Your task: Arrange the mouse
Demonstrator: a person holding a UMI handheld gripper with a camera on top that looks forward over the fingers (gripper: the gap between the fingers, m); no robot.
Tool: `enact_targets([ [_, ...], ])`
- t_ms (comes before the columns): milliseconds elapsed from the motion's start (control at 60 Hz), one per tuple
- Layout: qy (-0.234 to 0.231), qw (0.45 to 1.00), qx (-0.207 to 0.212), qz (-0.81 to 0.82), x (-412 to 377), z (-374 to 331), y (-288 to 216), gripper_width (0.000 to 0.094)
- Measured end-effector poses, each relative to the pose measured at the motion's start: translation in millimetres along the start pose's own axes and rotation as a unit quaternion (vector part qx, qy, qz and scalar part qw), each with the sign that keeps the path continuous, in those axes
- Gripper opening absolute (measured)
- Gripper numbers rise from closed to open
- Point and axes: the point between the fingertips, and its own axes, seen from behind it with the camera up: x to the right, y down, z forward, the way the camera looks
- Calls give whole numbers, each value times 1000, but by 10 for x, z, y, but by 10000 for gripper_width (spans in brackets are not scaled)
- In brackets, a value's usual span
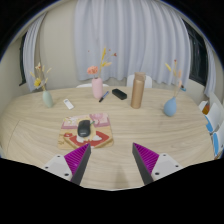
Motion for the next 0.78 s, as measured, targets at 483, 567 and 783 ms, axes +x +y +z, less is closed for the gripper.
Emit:
enact_targets([
  [483, 34, 999, -16, 13, 979, -1460, 992, 860],
  [567, 40, 999, -16, 11, 1093, -1578, 1103, 863],
  [783, 30, 999, -23, 20, 1148, -1807, 1307, 859],
])
